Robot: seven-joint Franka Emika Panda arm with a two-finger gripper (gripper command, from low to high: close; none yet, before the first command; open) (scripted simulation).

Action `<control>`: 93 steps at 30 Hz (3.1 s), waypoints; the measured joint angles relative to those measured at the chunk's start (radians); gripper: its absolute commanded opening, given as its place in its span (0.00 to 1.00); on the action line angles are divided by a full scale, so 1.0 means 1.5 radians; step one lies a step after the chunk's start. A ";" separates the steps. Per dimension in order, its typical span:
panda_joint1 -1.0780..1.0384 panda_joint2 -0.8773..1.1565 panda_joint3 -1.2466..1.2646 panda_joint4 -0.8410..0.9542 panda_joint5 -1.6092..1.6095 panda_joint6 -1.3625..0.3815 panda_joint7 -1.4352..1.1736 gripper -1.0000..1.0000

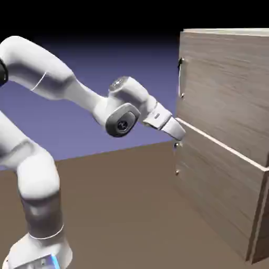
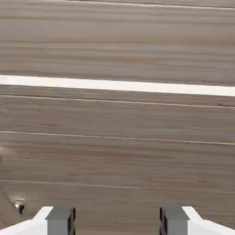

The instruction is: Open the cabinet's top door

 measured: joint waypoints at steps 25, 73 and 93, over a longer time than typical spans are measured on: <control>-0.361 -0.272 0.376 0.156 0.725 -0.084 -0.320 0.50; -0.571 -0.589 0.594 0.064 1.501 -0.473 -0.811 0.00; -0.480 -0.607 0.113 -0.154 1.114 -0.847 -0.932 0.00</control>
